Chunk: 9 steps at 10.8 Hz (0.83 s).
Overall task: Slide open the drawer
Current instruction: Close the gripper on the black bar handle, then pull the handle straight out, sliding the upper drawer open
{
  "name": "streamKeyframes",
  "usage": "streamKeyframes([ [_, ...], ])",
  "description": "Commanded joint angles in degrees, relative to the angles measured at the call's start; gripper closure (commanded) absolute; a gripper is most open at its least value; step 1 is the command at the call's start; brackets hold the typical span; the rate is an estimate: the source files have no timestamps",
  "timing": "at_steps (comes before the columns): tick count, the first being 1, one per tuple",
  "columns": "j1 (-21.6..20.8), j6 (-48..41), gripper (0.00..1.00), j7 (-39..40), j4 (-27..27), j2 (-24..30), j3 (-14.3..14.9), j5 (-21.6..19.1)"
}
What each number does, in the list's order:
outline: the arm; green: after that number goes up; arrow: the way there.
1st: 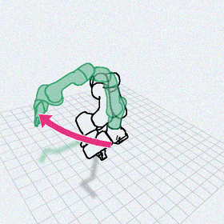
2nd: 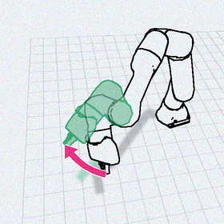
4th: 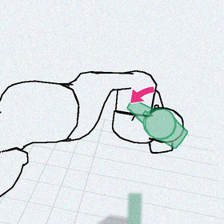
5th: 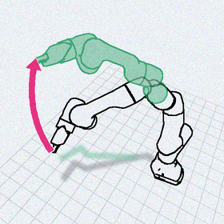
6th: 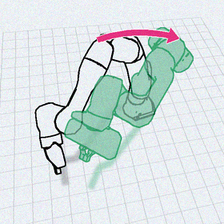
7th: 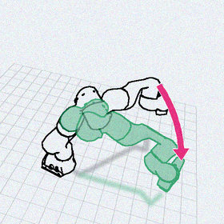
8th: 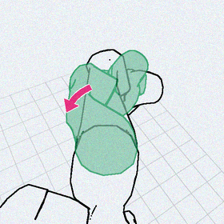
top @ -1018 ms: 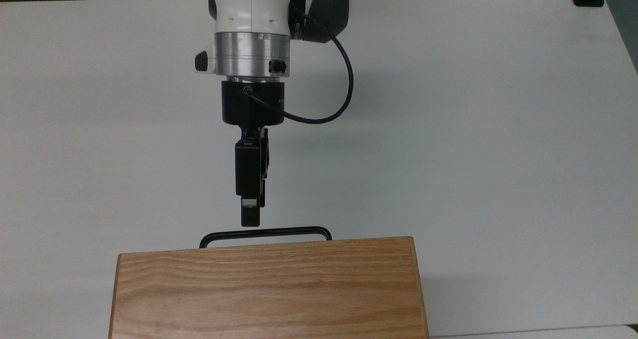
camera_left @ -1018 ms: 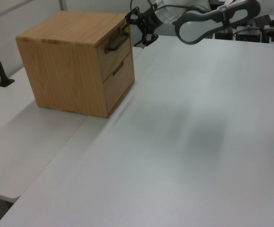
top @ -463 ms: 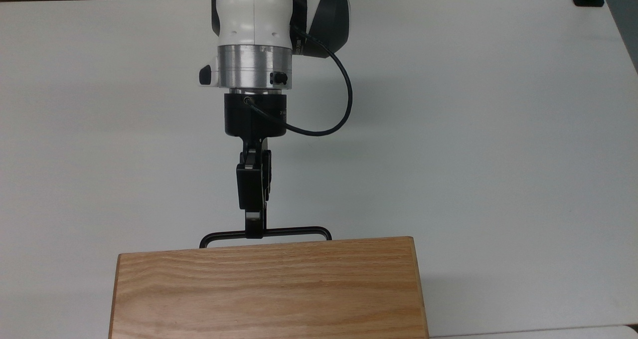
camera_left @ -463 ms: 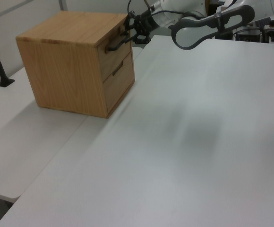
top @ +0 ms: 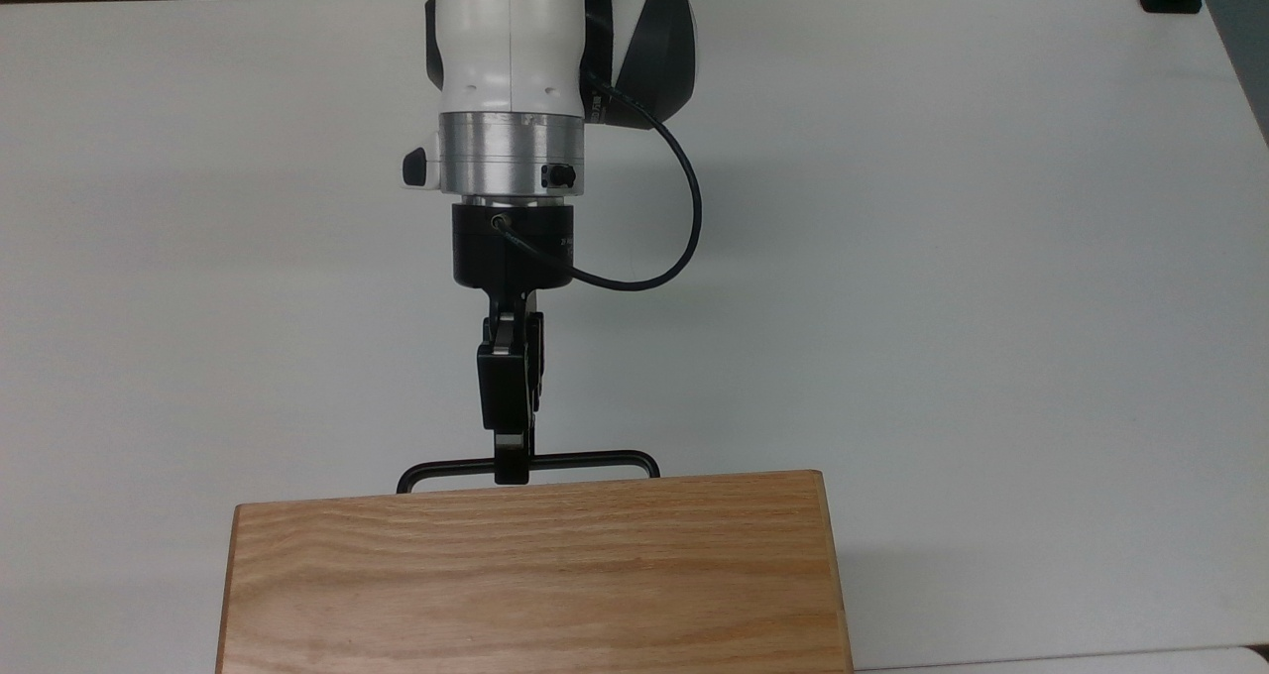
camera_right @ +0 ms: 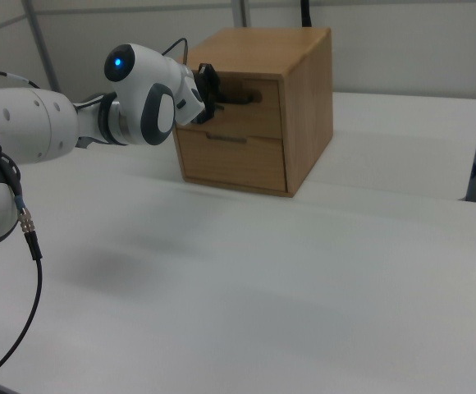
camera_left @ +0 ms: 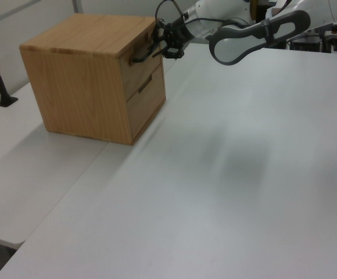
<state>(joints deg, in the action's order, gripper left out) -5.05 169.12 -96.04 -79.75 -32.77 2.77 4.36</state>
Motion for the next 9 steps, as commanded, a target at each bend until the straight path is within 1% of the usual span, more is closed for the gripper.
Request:
streamKeyframes([
  [1,-0.05,0.5,0.99,-1.25,0.83,0.25,-0.13,0.12],
  [3,0.04,0.5,1.0,-1.34,-0.31,2.0,-0.3,-0.14],
  [4,0.12,0.59,1.0,-1.34,-2.84,3.93,-0.39,-0.14],
  [7,1.27,0.33,1.0,-1.34,-11.71,10.78,-2.41,-0.05],
  [9,1.53,-0.02,1.0,-1.43,-18.3,16.05,-2.5,-0.14],
])
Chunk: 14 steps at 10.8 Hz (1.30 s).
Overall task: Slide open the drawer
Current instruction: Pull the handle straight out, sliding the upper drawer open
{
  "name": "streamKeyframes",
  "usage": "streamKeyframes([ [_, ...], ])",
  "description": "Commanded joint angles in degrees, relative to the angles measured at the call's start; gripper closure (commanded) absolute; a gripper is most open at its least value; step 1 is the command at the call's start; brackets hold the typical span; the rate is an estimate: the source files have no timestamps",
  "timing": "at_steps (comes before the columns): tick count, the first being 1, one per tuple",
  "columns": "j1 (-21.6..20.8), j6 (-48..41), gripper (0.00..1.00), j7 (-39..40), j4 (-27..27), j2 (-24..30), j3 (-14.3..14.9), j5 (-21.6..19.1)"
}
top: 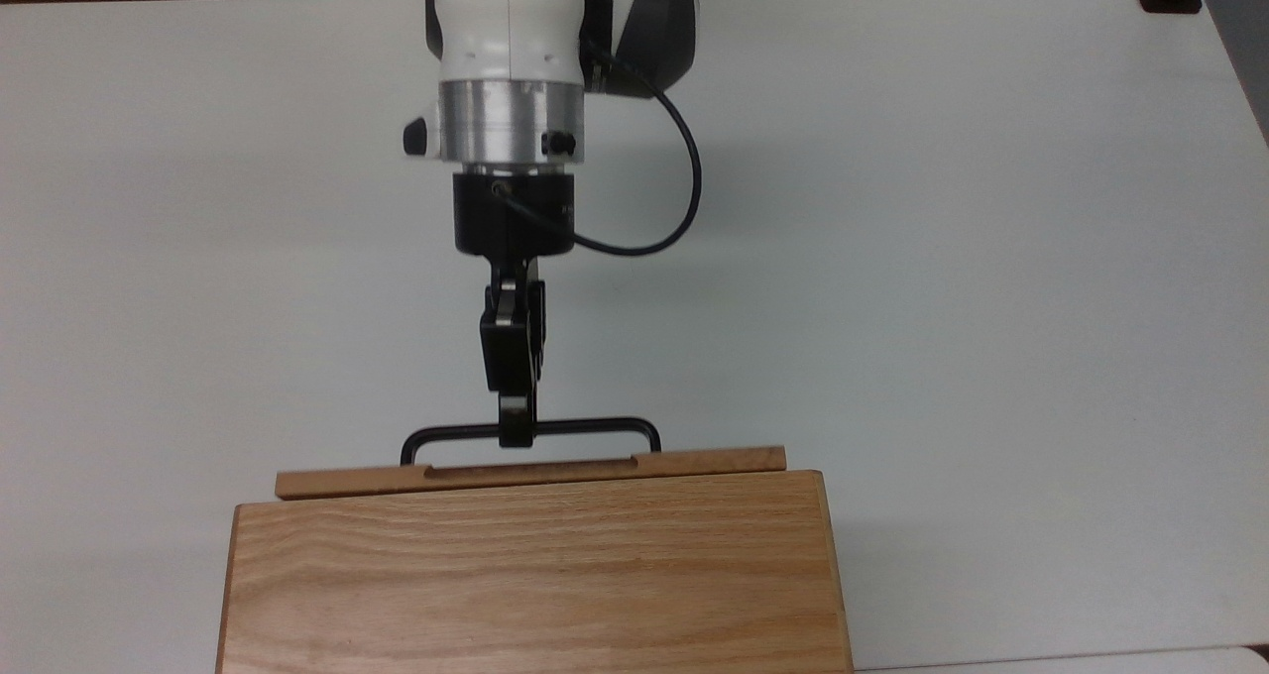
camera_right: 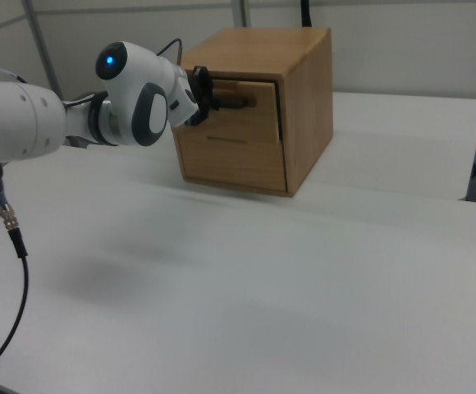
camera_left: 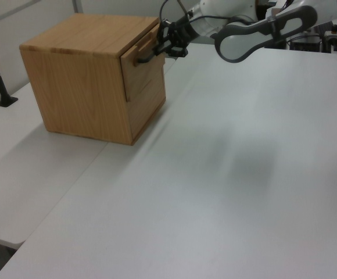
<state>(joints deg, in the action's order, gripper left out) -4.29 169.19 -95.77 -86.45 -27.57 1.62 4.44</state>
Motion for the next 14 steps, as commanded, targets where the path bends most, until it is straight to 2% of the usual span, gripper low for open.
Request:
streamKeyframes([
  [1,0.77,-0.27,1.0,-1.78,-14.94,13.91,-1.44,-0.3],
  [3,0.69,-0.88,1.0,-4.23,-21.1,19.8,-1.35,-0.31],
  [5,0.6,-5.6,1.0,-4.51,-24.98,24.9,-1.35,-0.31],
  [7,0.51,-12.11,1.0,-4.68,-26.92,28.69,-1.35,-0.31],
  [10,0.6,-14.59,0.99,-4.6,-26.84,29.33,-1.35,-0.31],
  [11,0.69,-16.16,0.64,-4.42,-25.88,29.5,-1.35,-0.31],
  [12,0.95,-19.92,0.06,-5.81,-23.87,30.46,-1.35,-0.39],
  [14,1.21,-30.27,0.04,-7.23,-18.52,32.13,-1.35,-0.39],
])
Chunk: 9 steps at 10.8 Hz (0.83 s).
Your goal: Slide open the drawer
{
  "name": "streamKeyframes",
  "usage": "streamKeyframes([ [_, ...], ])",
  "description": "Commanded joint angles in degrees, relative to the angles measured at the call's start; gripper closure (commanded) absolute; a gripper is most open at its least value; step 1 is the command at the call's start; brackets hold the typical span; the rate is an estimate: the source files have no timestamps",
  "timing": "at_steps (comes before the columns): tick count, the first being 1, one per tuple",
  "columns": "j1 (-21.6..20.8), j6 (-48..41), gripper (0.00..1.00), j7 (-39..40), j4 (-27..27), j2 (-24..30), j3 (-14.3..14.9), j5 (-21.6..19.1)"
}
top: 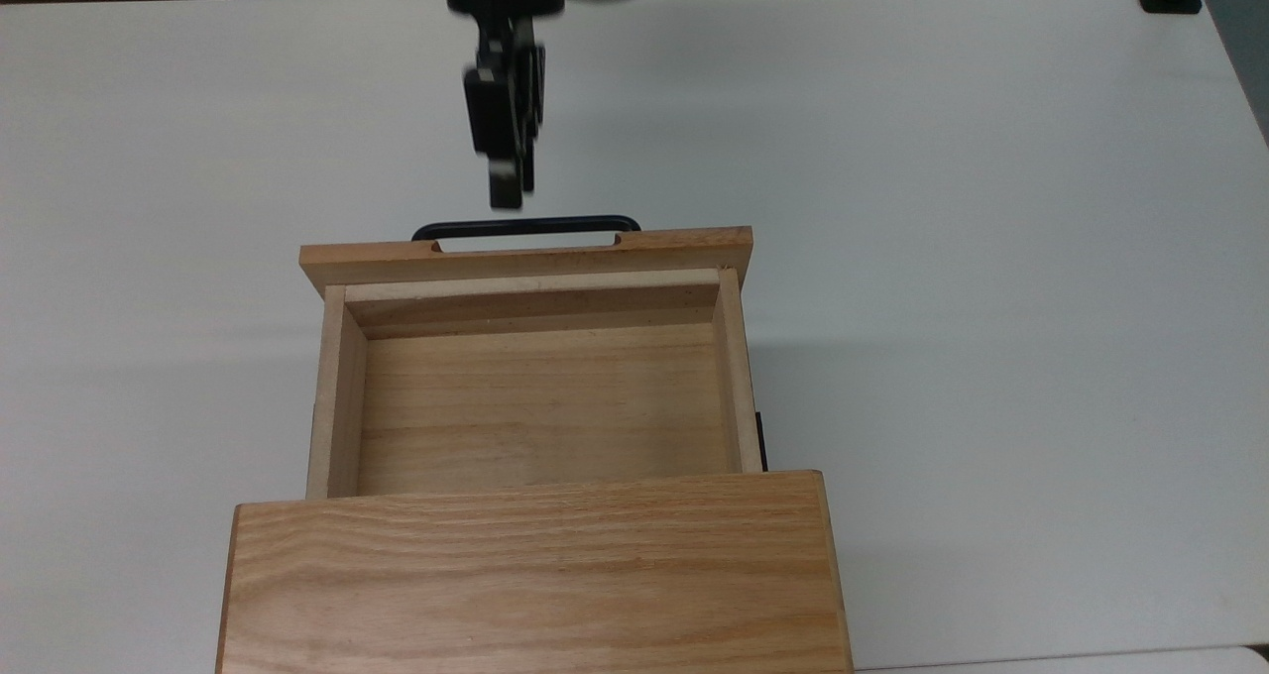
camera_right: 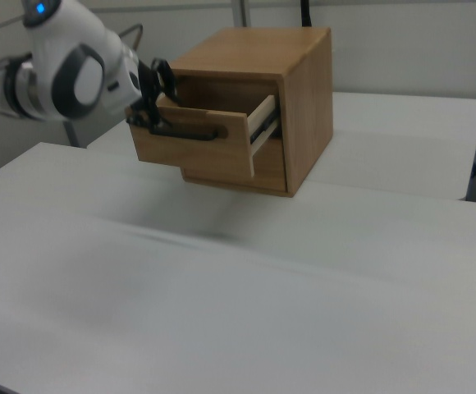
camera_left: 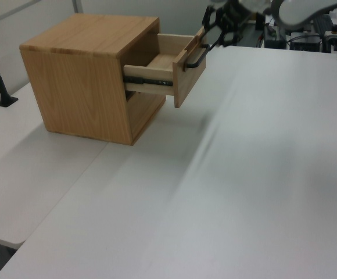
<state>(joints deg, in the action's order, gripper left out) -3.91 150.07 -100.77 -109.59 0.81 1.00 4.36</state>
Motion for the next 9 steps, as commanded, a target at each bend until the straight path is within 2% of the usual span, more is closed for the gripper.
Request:
streamKeyframes([
  [1,0.83,-15.38,0.05,-1.46,6.83,4.63,-0.74,-0.32],
  [2,0.74,-19.6,0.05,1.25,8.59,5.42,-0.74,-0.32],
  [4,0.22,-30.13,0.04,12.46,13.42,5.69,-0.74,-0.32],
  [6,-0.14,-42.71,0.0,28.1,17.38,5.78,-0.91,-0.49],
  [9,-0.22,-51.43,0.0,52.34,17.48,5.7,-2.49,-0.32],
])
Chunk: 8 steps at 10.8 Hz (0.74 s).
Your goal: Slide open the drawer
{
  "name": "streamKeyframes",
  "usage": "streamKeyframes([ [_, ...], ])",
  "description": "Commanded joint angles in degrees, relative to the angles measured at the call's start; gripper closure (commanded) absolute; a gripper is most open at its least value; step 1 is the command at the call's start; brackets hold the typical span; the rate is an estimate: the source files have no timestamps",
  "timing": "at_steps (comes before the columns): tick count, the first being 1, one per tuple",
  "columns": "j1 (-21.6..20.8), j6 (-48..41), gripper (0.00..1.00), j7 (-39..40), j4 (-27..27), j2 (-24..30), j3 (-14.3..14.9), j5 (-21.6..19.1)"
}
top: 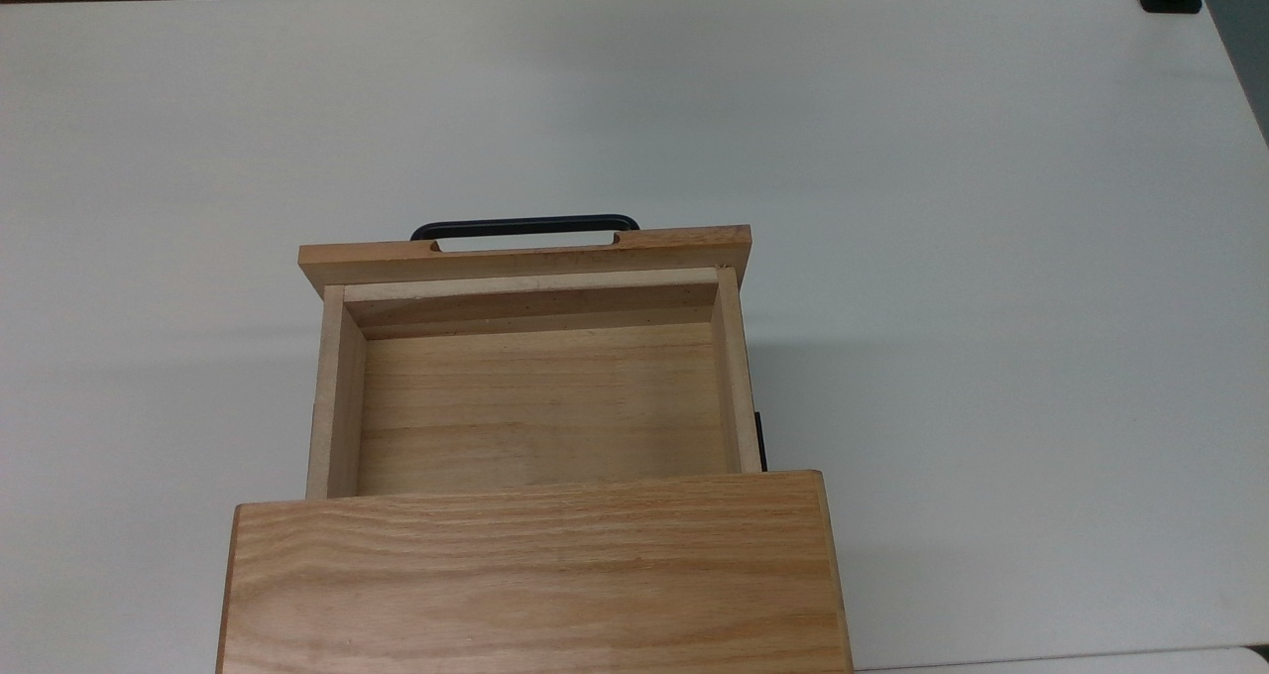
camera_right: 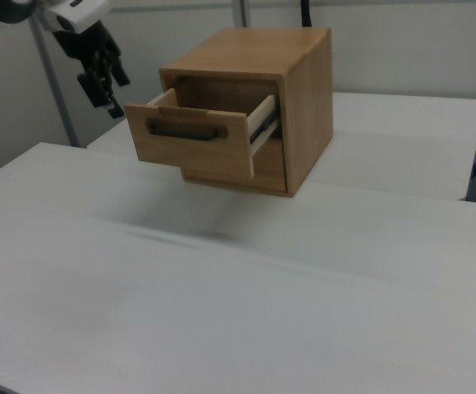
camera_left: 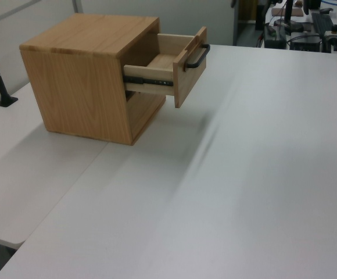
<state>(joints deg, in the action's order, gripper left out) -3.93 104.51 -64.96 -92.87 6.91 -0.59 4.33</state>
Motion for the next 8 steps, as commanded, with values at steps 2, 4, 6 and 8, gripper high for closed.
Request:
streamKeyframes([
  [2,0.15,-11.58,0.0,38.65,0.67,-1.1,-2.66,0.86],
  [4,0.68,-18.6,0.0,58.99,0.67,-1.63,-2.49,1.12],
  [6,0.68,-18.47,0.0,65.99,0.76,-2.42,-2.14,2.43],
  [8,0.77,-17.77,0.0,72.4,0.85,-5.83,-2.05,3.5],
])
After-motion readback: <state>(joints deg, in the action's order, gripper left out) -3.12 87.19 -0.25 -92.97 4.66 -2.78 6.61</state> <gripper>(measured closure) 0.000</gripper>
